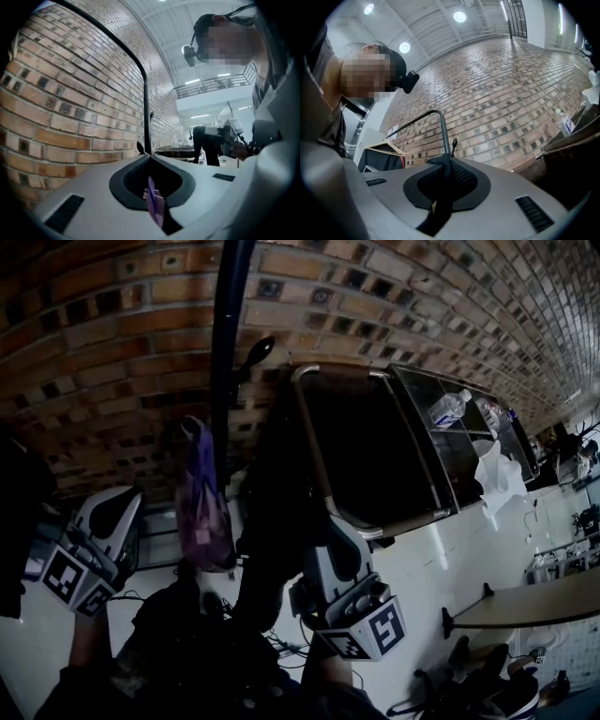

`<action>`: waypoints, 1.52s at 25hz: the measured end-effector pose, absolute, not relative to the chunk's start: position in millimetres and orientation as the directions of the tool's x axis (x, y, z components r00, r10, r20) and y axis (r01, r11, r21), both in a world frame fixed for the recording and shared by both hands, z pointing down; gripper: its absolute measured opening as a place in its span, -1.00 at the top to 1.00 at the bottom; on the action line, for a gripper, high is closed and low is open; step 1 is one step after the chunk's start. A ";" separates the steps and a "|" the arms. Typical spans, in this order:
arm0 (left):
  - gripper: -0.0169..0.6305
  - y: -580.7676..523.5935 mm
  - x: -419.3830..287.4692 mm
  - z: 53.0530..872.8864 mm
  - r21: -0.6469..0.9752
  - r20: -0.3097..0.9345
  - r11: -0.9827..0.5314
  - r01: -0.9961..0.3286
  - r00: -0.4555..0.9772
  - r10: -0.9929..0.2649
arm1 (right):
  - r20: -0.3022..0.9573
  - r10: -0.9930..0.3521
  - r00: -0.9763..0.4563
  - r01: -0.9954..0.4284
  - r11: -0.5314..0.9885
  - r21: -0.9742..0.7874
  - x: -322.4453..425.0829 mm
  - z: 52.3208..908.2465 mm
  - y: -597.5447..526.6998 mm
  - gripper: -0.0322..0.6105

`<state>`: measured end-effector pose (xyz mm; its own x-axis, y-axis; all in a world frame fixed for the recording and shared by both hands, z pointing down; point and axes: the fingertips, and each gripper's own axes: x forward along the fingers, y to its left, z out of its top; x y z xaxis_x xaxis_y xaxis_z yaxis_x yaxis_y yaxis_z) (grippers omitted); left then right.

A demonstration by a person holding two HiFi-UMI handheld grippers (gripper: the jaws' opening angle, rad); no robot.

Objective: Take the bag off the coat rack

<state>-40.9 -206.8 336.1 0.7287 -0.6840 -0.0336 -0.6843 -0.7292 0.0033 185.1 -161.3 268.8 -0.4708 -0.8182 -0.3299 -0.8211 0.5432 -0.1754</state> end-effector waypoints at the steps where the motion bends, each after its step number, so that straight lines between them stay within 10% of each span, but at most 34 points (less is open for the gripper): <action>1: 0.89 -199.3 -41.1 340.0 0.006 -0.025 -0.725 -0.689 0.724 -0.689 | -0.316 -0.822 -0.474 -0.817 0.544 -0.188 185.8 274.1 -155.0 0.75; 38: 0.89 107.2 -194.4 347.5 -0.018 -0.036 -0.760 -0.650 0.760 -0.649 | -0.317 -0.890 -0.328 -0.898 0.398 -0.187 74.6 260.6 169.8 0.75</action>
